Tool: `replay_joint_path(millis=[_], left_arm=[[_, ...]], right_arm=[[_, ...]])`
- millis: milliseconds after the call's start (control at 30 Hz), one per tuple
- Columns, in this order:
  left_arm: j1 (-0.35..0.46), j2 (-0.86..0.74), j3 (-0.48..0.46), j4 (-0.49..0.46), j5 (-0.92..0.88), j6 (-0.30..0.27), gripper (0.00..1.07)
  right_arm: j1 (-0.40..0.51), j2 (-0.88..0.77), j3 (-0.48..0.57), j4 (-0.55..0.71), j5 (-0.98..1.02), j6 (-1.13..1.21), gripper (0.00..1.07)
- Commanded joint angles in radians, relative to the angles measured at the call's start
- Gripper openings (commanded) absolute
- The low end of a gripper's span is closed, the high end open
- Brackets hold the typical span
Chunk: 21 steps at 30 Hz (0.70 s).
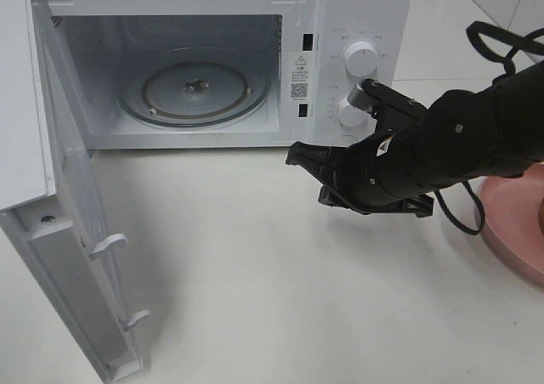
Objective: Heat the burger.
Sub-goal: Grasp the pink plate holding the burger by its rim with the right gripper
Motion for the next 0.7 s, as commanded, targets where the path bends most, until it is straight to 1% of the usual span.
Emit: replay_joint_path(millis=[33,67,100,133,167,200,267,367,400,567,633,667,700], left_arm=[[0.001,-0.023,0.002,-0.004,-0.002,-0.001,0.94],[0.001,-0.023,0.002,-0.004,-0.002,-0.001,0.94],[0.001,-0.023,0.002,-0.004,-0.002,-0.001,0.94],[0.001,-0.023,0.002,-0.004,-0.002,-0.001,0.94],[0.001,-0.023,0.002,-0.004,-0.002,-0.001,0.94],[0.001,-0.023,0.002,-0.004,-0.002,-0.001,0.94],[0.001,-0.023,0.002,-0.004,-0.002,-0.001,0.94],[0.001,-0.023,0.002,-0.004,-0.002,-0.001,0.94],[0.001,-0.023,0.002,-0.004,-0.002,-0.001,0.94],[0.001,-0.023,0.002,-0.004,-0.002,-0.001,0.94],[0.001,-0.023,0.002,-0.004,-0.002,-0.001,0.94],[0.001,-0.023,0.002,-0.004,-0.002,-0.001,0.94],[0.001,-0.023,0.002,-0.004,-0.002,-0.001,0.94]], right_arm=[[-0.004,-0.059,0.001,-0.13,0.116,-0.107,0.06],[-0.004,-0.059,0.001,-0.13,0.116,-0.107,0.06],[-0.004,-0.085,0.001,-0.196,0.177,-0.128,0.06],[-0.004,-0.099,0.001,-0.23,0.213,-0.134,0.06],[-0.004,-0.099,0.001,-0.23,0.213,-0.134,0.06],[-0.004,-0.126,0.001,-0.295,0.273,-0.137,0.07],[-0.004,-0.163,0.001,-0.377,0.371,-0.134,0.07],[-0.004,-0.175,0.001,-0.402,0.396,-0.134,0.07],[-0.004,-0.198,0.001,-0.439,0.437,-0.134,0.08],[-0.004,-0.248,0.001,-0.442,0.507,-0.134,0.09],[-0.004,-0.287,0.001,-0.449,0.574,-0.137,0.09],[-0.004,-0.287,0.001,-0.449,0.574,-0.137,0.09],[-0.004,-0.312,0.001,-0.471,0.625,-0.138,0.1]])
